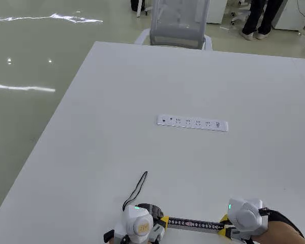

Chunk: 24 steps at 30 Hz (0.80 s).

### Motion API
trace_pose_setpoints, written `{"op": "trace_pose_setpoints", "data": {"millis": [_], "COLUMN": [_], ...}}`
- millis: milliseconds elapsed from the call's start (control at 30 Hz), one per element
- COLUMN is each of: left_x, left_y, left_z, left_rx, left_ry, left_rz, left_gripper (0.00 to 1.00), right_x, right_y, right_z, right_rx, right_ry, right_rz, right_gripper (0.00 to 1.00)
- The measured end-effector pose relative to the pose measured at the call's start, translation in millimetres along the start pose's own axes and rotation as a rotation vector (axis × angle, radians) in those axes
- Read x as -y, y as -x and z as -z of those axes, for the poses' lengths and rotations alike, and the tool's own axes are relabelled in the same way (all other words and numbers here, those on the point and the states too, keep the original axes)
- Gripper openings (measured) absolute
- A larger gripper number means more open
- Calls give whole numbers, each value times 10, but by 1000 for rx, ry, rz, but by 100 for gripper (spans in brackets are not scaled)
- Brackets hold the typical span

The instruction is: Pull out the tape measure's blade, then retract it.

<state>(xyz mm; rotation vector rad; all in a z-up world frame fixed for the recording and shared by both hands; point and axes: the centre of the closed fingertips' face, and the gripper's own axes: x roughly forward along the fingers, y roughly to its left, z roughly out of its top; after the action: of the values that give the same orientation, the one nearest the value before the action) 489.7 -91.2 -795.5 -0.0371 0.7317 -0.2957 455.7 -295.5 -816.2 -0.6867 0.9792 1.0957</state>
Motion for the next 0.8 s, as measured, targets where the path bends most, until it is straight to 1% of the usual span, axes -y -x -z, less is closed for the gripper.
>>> {"op": "trace_pose_setpoints", "data": {"millis": [800], "left_x": [13], "left_y": [-1], "left_z": [0], "left_rx": [-3], "left_ry": [2], "left_rz": [5], "left_gripper": [65], "right_x": [-12], "right_y": [-63], "right_z": [-110], "right_rx": [-1], "right_ry": [6], "right_rz": [-13], "right_gripper": [14]}}
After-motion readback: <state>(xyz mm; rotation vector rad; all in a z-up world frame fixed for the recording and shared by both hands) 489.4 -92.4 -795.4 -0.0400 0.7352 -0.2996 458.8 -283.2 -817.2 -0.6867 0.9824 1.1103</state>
